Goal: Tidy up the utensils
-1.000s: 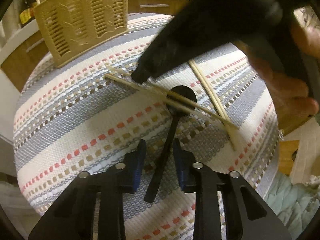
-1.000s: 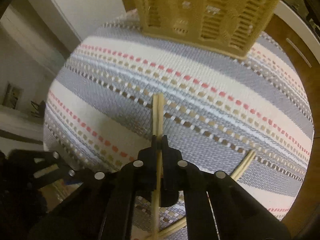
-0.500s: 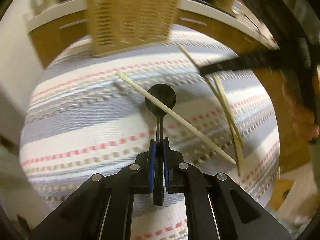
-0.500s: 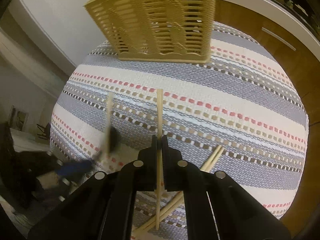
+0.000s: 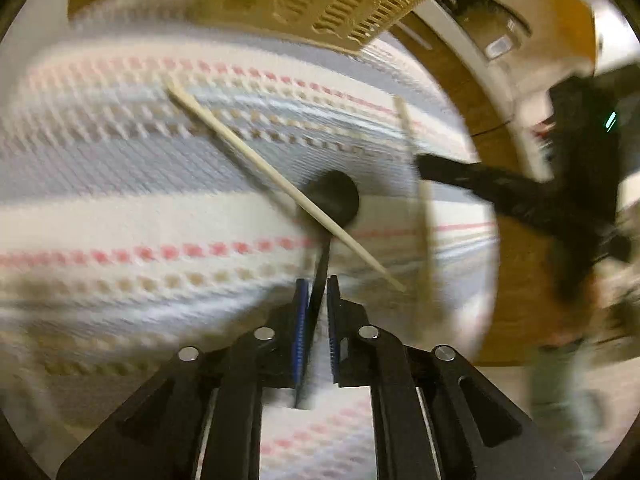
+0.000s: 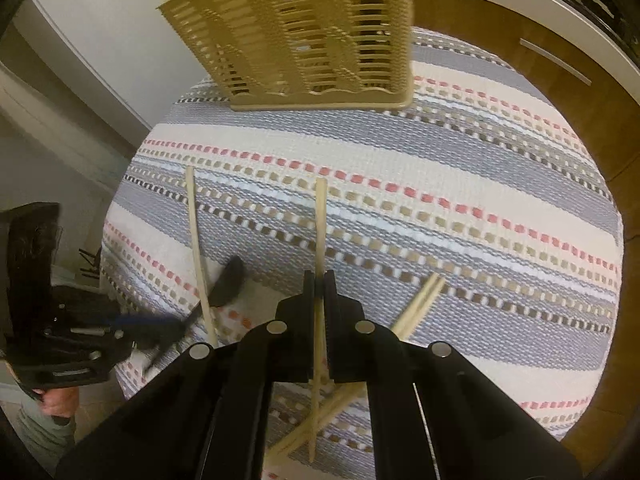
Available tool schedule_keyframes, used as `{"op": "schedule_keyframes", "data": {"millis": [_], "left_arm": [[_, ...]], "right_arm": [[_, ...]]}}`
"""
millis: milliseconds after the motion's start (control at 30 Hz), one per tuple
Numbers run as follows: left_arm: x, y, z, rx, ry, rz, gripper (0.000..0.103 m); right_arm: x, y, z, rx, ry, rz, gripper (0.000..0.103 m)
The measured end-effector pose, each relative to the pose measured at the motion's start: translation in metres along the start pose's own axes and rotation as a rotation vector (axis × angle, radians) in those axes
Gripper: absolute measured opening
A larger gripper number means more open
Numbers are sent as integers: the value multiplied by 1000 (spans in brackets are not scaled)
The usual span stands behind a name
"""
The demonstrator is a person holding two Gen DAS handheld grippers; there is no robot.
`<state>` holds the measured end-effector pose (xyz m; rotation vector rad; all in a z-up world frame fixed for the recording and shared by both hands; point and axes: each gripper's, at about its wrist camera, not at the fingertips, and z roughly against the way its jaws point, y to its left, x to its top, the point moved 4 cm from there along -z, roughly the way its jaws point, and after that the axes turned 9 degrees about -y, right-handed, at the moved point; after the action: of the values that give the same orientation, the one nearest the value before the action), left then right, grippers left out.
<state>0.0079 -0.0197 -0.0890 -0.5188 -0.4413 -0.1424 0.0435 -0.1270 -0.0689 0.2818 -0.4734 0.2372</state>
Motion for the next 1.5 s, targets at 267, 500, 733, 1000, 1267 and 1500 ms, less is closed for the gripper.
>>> {"op": "schedule_keyframes", "data": {"millis": [267, 500, 733, 1000, 1267, 1500], "left_arm": [[9, -34, -12, 186, -44, -251, 24], [44, -47, -34, 194, -29, -309, 38], [66, -60, -58, 205, 16, -371, 47], [68, -73, -71, 238, 61, -443, 35], [63, -89, -27, -94, 35, -305, 34], [77, -93, 57, -180, -184, -309, 34]], "right_arm": [[-8, -16, 17, 22, -1, -16, 3], [-9, -22, 26, 36, -5, -19, 3], [-12, -30, 19, 30, 20, -40, 3], [-15, -38, 24, 43, 20, -57, 3], [-10, -42, 54, 99, -41, -61, 3], [7, -35, 106, 131, -228, -26, 3]]}}
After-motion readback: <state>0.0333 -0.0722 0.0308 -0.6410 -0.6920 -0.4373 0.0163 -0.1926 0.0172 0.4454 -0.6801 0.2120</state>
